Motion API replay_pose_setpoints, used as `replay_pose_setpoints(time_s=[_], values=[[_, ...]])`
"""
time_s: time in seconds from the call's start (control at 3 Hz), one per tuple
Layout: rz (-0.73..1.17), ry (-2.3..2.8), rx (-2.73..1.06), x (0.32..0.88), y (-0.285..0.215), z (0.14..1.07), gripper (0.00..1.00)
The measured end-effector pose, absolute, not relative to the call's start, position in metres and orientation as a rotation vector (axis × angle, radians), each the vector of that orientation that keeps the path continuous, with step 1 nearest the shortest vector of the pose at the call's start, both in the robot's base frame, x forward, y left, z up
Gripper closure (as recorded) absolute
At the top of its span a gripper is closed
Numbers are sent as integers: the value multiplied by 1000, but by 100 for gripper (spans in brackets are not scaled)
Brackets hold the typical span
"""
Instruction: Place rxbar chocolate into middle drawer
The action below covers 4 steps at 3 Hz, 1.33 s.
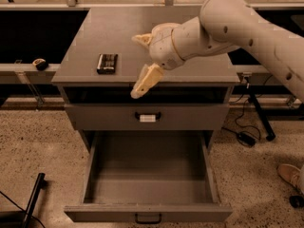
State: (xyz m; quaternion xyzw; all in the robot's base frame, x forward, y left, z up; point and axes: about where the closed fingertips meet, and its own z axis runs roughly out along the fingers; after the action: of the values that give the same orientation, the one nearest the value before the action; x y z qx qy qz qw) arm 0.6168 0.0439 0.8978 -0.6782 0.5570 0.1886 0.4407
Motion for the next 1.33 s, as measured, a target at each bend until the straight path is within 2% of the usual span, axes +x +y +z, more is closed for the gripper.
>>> replay_pose_setpoints(time_s=[0.33,1.0,1.33], values=[[528,1408,-1505,676,57,888,0],[569,1640,-1362,726,93,861,0],[682,1676,-1361,744,126,846,0]])
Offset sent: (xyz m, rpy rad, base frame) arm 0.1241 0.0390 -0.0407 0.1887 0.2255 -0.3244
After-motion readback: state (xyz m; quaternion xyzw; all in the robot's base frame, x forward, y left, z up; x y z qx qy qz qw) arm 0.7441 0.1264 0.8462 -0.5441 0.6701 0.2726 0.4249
